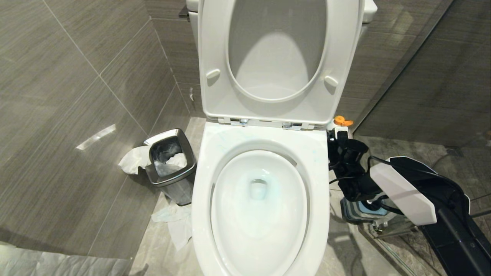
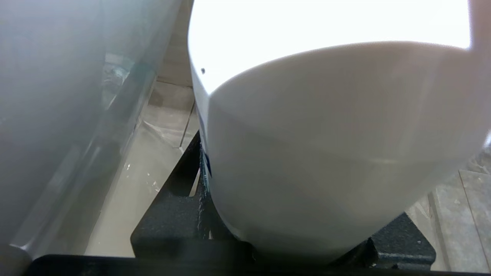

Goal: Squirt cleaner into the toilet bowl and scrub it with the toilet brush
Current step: Place the cleaning agent on the floor

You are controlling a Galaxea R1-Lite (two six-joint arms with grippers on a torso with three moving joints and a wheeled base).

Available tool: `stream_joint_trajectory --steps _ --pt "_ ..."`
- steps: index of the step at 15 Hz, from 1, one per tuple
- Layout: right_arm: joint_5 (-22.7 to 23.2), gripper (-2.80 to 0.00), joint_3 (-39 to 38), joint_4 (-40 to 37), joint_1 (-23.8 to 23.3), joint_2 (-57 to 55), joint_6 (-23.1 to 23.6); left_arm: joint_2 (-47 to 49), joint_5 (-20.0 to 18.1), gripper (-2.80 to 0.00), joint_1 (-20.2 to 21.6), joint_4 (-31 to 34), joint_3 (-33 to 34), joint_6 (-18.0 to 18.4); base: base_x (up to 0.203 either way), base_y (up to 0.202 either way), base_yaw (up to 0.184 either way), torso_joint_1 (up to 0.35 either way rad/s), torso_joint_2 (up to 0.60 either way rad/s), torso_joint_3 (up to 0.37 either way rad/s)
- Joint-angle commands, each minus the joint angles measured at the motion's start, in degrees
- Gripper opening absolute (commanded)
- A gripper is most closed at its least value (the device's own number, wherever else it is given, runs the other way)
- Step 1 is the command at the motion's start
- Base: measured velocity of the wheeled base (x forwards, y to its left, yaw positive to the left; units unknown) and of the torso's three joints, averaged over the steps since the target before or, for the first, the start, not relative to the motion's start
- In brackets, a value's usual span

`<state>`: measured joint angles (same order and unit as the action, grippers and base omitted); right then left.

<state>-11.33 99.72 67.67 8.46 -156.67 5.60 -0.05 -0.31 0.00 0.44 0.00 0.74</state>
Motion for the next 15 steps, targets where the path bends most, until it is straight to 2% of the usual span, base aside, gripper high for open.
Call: stream_joint_trajectory --steps 1,6,10,15 --pt "0.0 -2.8 0.1 0.4 0.1 0.3 0.0 0.0 0.0 -2.8 -0.1 0.1 0.1 0.1 0.0 0.0 0.0 0.0 0.0 0.0" --pt "-0.1 -2.8 -0.1 0.1 0.0 0.8 0.0 0.0 0.0 -2.8 -0.4 0.0 0.1 0.1 0.0 0.0 0.0 0.001 0.0 -0.037" --pt "-0.1 -2.8 -7.2 0.3 -1.1 4.2 0.0 0.0 0.0 -2.8 -0.4 0.0 0.1 0.1 0.0 0.0 0.0 0.003 0.0 -0.173" --pt "-0.1 -2.8 -7.6 0.5 -4.1 4.4 0.0 0.0 0.0 -2.8 -0.4 0.0 0.1 0.0 0.0 0.0 0.0 0.002 0.0 -0.108"
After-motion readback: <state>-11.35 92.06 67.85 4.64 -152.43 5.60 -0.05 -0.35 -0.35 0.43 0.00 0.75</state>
